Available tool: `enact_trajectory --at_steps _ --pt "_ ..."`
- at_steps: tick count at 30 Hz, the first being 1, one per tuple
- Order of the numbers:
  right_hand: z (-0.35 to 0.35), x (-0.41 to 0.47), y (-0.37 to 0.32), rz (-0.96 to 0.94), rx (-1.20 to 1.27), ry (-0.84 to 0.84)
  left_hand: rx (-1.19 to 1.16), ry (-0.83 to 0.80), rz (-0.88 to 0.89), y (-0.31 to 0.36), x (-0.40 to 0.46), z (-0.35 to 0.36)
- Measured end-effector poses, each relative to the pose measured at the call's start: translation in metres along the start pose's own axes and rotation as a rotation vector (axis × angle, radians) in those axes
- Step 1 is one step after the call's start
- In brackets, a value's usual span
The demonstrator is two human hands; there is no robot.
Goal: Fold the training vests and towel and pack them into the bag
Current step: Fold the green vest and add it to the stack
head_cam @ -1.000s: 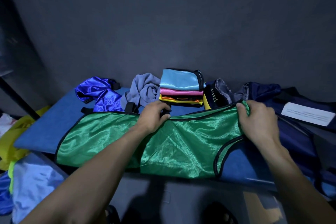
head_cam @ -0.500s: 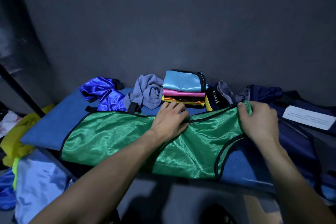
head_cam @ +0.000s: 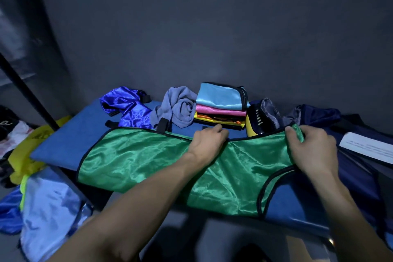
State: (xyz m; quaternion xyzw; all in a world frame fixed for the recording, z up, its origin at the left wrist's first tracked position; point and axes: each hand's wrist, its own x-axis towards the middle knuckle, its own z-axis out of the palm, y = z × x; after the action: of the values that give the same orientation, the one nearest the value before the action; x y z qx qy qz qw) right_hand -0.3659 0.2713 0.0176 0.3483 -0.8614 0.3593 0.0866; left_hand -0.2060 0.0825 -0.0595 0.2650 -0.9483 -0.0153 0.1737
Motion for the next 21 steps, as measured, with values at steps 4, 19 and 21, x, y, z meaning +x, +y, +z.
enact_trajectory --at_steps 4,19,21 --pt "-0.005 0.003 -0.002 0.017 0.064 0.010 -0.079 -0.002 0.072 -0.002 -0.003 0.002" --pt "-0.014 0.002 -0.033 0.191 0.352 -0.022 0.177 -0.033 -0.088 -0.079 -0.097 -0.040" --pt "-0.013 0.001 -0.046 0.155 0.385 -0.058 0.134 -0.149 -0.135 -0.089 -0.099 -0.044"
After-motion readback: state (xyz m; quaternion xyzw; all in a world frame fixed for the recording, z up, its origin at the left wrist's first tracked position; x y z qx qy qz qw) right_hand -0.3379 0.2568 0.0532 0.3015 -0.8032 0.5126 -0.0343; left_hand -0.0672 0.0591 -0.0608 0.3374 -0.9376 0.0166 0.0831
